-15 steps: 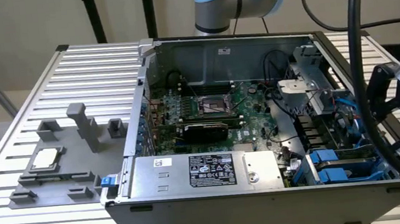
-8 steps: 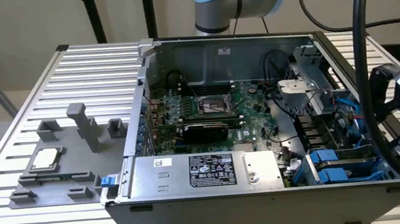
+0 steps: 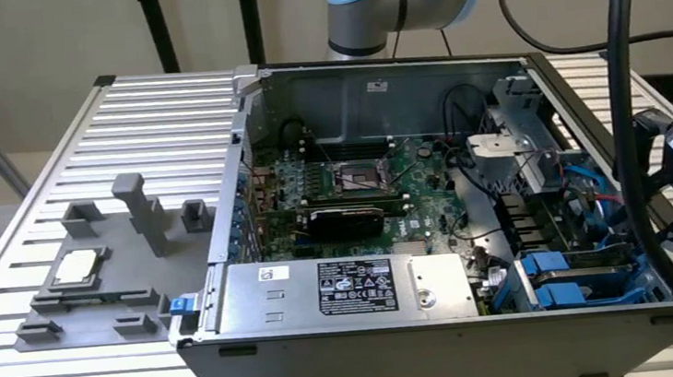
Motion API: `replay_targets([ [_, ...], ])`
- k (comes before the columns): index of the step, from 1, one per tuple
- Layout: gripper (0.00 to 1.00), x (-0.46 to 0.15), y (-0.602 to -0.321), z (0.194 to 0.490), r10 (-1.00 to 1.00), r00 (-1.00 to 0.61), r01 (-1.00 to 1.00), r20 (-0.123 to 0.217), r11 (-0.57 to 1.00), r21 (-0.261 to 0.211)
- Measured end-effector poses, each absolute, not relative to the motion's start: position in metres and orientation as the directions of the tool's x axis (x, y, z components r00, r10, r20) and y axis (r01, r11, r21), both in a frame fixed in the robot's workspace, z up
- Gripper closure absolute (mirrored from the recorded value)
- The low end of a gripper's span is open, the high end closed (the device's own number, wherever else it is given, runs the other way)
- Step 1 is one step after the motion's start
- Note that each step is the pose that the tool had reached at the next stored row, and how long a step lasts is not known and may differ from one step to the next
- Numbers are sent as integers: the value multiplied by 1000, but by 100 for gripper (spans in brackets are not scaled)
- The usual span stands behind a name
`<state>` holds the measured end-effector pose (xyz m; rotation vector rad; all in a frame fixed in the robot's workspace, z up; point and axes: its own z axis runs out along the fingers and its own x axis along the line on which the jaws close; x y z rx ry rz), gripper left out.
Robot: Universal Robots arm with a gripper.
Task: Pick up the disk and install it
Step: 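Insert the first disk wire, then insert the second disk wire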
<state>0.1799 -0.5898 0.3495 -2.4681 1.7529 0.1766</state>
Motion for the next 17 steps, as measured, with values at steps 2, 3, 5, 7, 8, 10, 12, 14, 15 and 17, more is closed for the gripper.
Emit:
replay_targets([
  [2,100,180,-590,349,-929,334,-942,-159,-335,-23],
  [3,100,180,-590,349,-928,337,-941,-160,-337,-24],
  [5,100,180,-590,349,-926,341,-940,-161,-342,-24],
  [7,100,180,-590,349,-925,344,-938,-161,-345,-25],
  [8,100,180,-590,349,-924,346,-938,-161,-347,-25],
  [10,100,180,-590,349,-923,348,-937,-162,-349,-25],
  [12,100,180,-590,350,-923,349,-937,-162,-350,-25],
  [14,100,179,-590,350,-923,350,-936,-163,-350,-25],
  [15,100,178,-590,350,-923,350,-936,-163,-350,-25],
  [17,100,175,-590,350,-923,350,-936,-163,-350,-25],
])
